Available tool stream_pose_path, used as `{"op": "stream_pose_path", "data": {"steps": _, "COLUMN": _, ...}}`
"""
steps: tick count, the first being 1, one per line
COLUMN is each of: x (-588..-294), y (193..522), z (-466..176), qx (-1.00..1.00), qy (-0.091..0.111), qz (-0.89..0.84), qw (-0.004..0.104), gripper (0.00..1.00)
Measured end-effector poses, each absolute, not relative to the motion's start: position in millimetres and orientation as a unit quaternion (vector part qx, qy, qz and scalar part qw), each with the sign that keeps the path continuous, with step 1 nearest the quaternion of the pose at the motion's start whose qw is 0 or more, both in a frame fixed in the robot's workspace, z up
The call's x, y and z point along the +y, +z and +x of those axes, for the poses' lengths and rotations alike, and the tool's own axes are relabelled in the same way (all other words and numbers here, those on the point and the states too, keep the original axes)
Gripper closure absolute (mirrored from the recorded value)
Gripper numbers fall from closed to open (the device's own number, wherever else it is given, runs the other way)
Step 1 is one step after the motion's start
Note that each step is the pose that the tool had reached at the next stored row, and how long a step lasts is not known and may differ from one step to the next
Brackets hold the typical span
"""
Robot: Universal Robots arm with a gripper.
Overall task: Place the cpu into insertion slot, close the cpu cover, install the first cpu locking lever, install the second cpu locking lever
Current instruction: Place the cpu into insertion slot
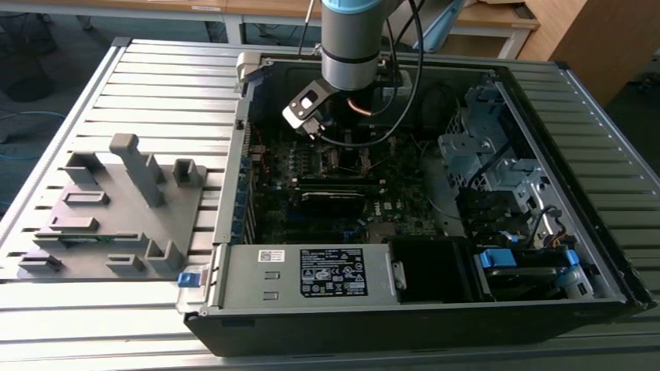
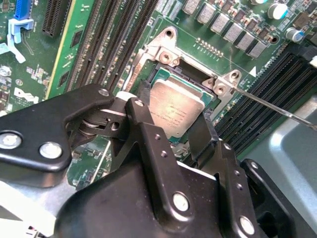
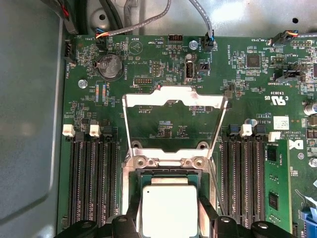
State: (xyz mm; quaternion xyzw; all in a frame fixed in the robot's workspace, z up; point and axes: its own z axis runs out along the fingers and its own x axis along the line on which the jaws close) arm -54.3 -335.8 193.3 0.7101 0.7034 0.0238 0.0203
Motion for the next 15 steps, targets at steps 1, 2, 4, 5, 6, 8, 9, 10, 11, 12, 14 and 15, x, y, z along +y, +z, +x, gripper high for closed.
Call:
{"op": "stream_pose_path", "data": {"steps": 1, "x": -335.8, "y": 193.4, "z": -54.4, "qx": 0.703, "qy": 0.024, "qz": 0.710, "qw": 0.020, "gripper": 0.46}}
{"op": "stream_pose_path", "data": {"steps": 2, "x": -335.8, "y": 193.4, "z": -54.4, "qx": 0.703, "qy": 0.024, "qz": 0.710, "qw": 0.020, "gripper": 0.46}}
{"op": "stream_pose_path", "data": {"steps": 4, "x": -335.9, "y": 193.5, "z": -54.2, "qx": 0.703, "qy": 0.024, "qz": 0.710, "qw": 0.020, "gripper": 0.46}}
{"op": "stream_pose_path", "data": {"steps": 5, "x": -335.8, "y": 193.4, "z": -54.0, "qx": 0.703, "qy": 0.024, "qz": 0.710, "qw": 0.020, "gripper": 0.46}}
{"op": "stream_pose_path", "data": {"steps": 6, "x": -335.8, "y": 193.4, "z": -53.9, "qx": 0.703, "qy": 0.023, "qz": 0.710, "qw": 0.020, "gripper": 0.46}}
{"op": "stream_pose_path", "data": {"steps": 8, "x": -335.8, "y": 193.3, "z": -53.9, "qx": 0.703, "qy": 0.024, "qz": 0.710, "qw": 0.020, "gripper": 0.46}}
{"op": "stream_pose_path", "data": {"steps": 9, "x": -335.8, "y": 193.1, "z": -53.9, "qx": 0.703, "qy": 0.024, "qz": 0.710, "qw": 0.020, "gripper": 0.46}}
{"op": "stream_pose_path", "data": {"steps": 10, "x": -335.8, "y": 192.9, "z": -53.9, "qx": 0.703, "qy": 0.024, "qz": 0.710, "qw": 0.020, "gripper": 0.46}}
{"op": "stream_pose_path", "data": {"steps": 11, "x": -335.8, "y": 192.7, "z": -53.9, "qx": 0.703, "qy": 0.024, "qz": 0.710, "qw": 0.020, "gripper": 0.46}}
{"op": "stream_pose_path", "data": {"steps": 12, "x": -335.8, "y": 192.6, "z": -53.9, "qx": 0.703, "qy": 0.024, "qz": 0.710, "qw": 0.020, "gripper": 0.46}}
{"op": "stream_pose_path", "data": {"steps": 14, "x": -335.8, "y": 192.4, "z": -53.7, "qx": 0.703, "qy": 0.024, "qz": 0.710, "qw": 0.020, "gripper": 0.46}}
{"op": "stream_pose_path", "data": {"steps": 15, "x": -335.8, "y": 192.4, "z": -53.7, "qx": 0.703, "qy": 0.024, "qz": 0.710, "qw": 0.020, "gripper": 0.46}}
